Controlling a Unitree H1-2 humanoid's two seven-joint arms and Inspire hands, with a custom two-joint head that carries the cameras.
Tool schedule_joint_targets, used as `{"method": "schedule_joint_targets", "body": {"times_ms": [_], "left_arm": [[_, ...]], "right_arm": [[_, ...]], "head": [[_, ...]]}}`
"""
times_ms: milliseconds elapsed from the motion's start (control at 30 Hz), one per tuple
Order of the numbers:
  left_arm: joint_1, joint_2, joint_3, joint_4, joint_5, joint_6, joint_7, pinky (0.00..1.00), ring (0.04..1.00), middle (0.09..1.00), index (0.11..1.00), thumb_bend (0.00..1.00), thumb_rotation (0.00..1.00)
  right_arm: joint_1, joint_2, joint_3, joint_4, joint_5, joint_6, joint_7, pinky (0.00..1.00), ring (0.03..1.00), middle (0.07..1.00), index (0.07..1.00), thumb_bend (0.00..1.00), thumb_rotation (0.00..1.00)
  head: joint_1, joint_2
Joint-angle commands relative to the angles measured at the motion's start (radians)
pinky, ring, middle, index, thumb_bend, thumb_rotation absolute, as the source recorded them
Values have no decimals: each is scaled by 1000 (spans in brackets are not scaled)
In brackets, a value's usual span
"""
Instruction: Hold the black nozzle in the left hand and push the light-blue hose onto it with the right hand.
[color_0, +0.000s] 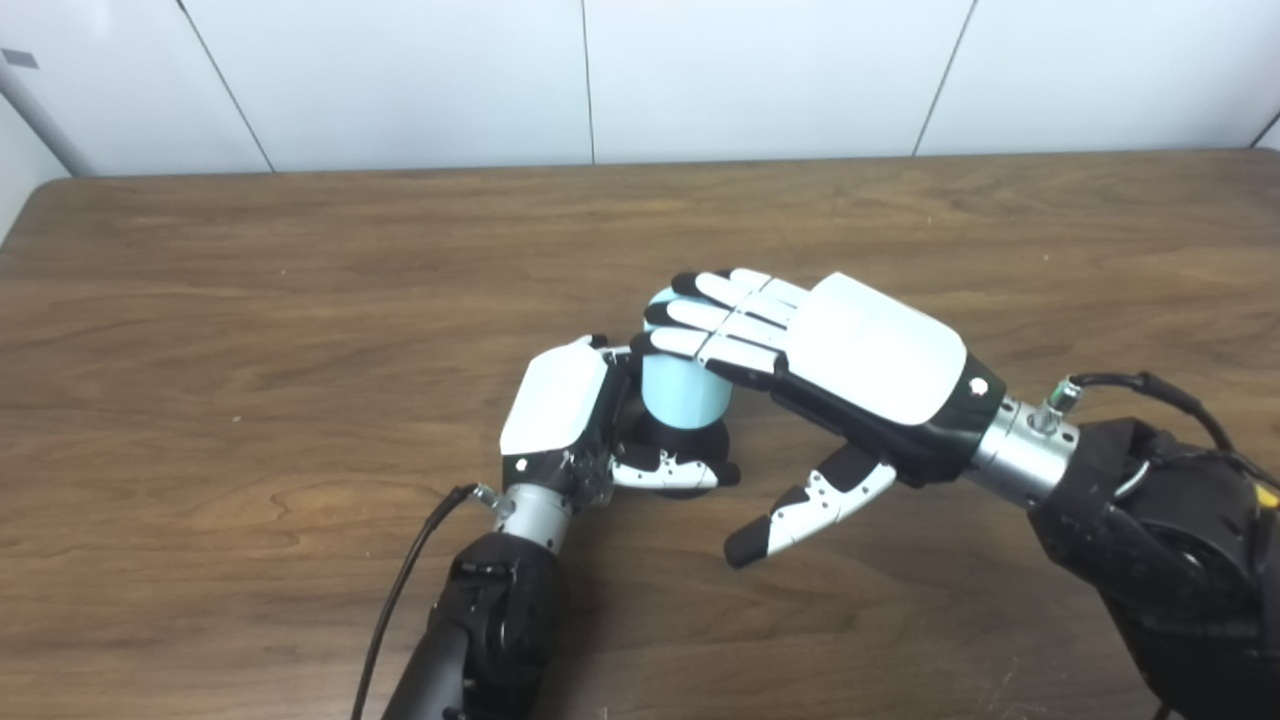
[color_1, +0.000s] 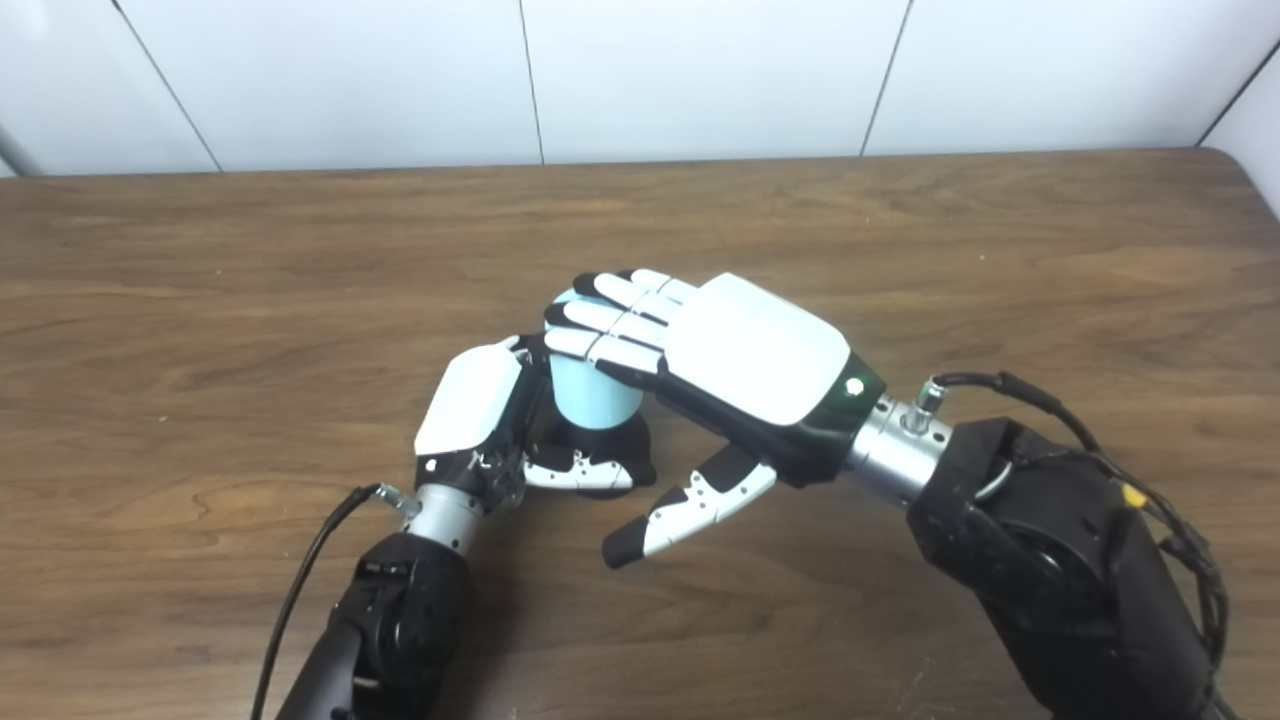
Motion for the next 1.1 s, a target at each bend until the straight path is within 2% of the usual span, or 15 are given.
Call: {"method": "schedule_joint_targets", "body": {"times_ms": [0, 267, 533, 1067], "left_arm": [[-11, 0, -3, -18, 15, 6, -6, 875, 658, 496, 479, 525, 0], [-14, 2, -7, -25, 22, 11, -20, 866, 645, 477, 496, 525, 0], [-16, 1, -9, -32, 19, 25, -32, 878, 658, 470, 504, 524, 0], [-16, 2, -5, -42, 21, 29, -41, 890, 657, 471, 501, 525, 0]], "right_arm": [[23, -33, 23, 32, -27, -8, 49, 920, 973, 906, 880, 657, 1000], [53, -43, 52, 52, -56, -12, 44, 915, 968, 899, 868, 662, 1000], [75, -53, 59, 81, -50, -27, -1, 884, 956, 896, 882, 657, 1000], [107, -67, 86, 130, -38, -31, -32, 899, 968, 916, 884, 641, 1000]], "head": [[0, 0], [-2, 2], [1, 3], [1, 6]]}}
